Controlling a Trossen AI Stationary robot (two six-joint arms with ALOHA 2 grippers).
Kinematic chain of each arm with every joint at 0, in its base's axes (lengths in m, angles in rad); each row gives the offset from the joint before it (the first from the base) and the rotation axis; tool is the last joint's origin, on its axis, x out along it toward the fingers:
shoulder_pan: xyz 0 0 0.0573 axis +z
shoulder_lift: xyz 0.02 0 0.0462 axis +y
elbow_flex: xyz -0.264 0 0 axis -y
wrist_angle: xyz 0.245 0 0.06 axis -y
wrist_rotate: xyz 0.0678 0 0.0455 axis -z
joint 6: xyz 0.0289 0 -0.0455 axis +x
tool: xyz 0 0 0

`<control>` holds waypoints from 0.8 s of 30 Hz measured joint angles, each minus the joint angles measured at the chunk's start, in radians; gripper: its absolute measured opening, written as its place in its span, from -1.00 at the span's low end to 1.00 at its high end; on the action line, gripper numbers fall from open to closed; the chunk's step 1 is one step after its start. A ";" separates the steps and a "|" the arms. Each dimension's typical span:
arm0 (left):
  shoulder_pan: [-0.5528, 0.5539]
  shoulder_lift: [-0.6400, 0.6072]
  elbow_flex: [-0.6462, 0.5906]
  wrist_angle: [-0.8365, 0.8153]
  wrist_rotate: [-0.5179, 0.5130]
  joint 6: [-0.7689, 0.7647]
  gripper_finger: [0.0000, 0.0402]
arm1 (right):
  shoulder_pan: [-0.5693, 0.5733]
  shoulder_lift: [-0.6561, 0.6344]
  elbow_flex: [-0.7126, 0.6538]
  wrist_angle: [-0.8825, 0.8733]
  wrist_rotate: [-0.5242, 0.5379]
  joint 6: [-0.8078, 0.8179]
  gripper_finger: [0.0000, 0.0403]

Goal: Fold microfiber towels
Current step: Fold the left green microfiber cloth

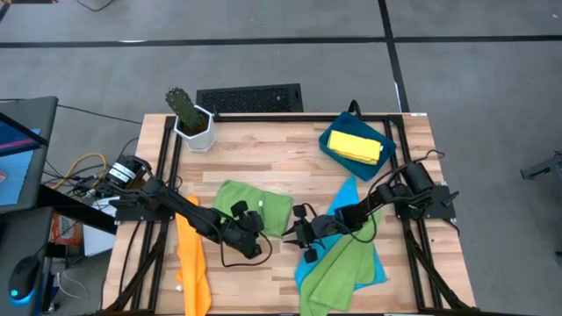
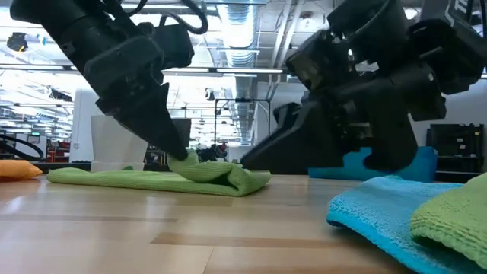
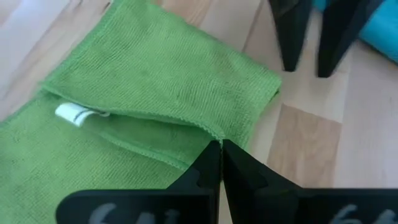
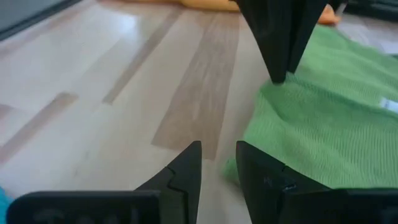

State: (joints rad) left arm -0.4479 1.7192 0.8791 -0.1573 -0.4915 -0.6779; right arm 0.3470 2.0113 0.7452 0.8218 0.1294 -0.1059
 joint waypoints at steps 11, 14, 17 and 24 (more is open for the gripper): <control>-0.003 -0.004 0.000 -0.012 -0.003 0.004 -1.00 | -0.018 -0.020 0.005 0.005 0.119 -0.029 -0.38; -0.003 -0.004 0.000 -0.013 -0.003 0.006 -1.00 | -0.025 0.016 0.006 0.003 0.111 -0.002 -0.38; -0.003 -0.004 0.000 -0.013 -0.013 0.008 -1.00 | -0.018 0.058 0.020 -0.002 0.108 0.001 -0.38; -0.003 -0.004 0.000 -0.053 -0.013 0.013 -1.00 | -0.014 0.090 0.048 0.003 0.108 0.001 -0.38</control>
State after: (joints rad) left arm -0.4511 1.7149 0.8791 -0.2106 -0.5049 -0.6648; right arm 0.3334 2.1014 0.7929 0.8253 0.2371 -0.1045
